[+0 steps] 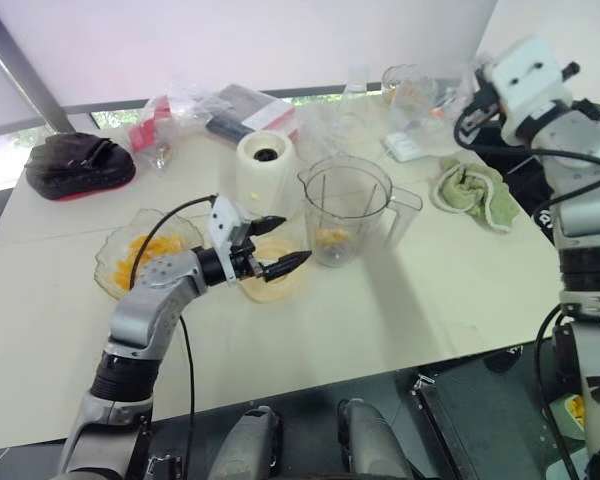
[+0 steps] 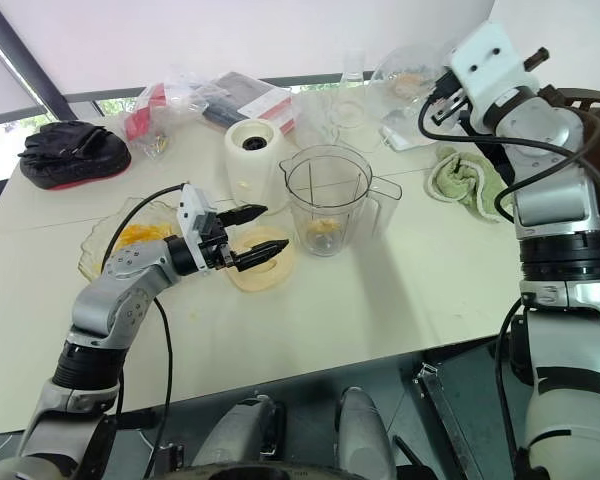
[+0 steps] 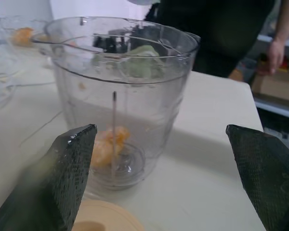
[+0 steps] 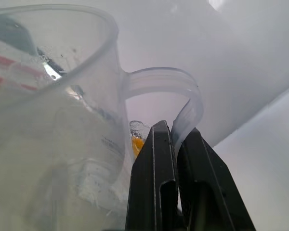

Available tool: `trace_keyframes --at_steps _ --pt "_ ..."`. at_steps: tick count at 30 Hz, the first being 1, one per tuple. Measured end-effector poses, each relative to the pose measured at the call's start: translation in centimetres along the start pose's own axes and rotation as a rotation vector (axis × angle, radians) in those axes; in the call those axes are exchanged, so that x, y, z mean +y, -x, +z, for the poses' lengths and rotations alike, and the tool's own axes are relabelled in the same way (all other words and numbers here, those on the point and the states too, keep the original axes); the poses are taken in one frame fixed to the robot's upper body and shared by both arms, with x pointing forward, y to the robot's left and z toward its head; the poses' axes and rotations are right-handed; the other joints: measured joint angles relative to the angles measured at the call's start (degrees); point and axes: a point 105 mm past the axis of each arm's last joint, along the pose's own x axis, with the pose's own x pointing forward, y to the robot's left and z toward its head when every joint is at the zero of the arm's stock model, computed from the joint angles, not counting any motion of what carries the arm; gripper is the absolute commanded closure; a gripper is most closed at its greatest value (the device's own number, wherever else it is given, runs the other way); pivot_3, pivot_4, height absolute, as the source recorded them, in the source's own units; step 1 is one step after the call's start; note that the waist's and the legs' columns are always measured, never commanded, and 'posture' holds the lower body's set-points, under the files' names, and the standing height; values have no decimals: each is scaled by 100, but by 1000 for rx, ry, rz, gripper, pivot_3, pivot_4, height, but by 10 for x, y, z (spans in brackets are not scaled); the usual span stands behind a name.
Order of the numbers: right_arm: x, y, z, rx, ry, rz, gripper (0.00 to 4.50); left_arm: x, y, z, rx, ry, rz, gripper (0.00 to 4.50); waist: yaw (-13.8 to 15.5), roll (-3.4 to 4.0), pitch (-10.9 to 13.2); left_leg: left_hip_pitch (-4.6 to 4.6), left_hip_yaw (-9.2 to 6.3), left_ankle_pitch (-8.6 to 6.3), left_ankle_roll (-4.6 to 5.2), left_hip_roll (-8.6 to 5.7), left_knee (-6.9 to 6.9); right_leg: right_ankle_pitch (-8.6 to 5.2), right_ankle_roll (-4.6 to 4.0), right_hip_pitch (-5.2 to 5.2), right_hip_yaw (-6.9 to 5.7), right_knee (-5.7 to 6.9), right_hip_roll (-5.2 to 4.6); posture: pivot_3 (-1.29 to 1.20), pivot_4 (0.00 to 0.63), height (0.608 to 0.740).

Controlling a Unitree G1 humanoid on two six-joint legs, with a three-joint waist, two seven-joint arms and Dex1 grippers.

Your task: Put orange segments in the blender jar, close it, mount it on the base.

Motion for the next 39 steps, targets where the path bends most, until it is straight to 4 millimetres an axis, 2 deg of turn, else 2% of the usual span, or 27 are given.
trace_keyframes --at_steps 10,28,39 --pt "12 -5 10 -32 109 69 4449 4 6 -3 -8 19 60 0 -8 0 0 -2 0 4 -9 0 -3 0 0 -5 0 0 0 0 150 740" --pt "35 -7 30 -120 333 148 4449 1 7 1 -7 0 54 0 -7 0 0 -4 1 5 -10 0 -3 0 0 -8 0 0 0 0 150 740" --pt "37 -6 33 -143 425 157 4449 1 7 1 -8 0 52 0 -8 0 0 -4 1 5 -10 0 -3 0 0 -9 0 0 0 0 150 740"
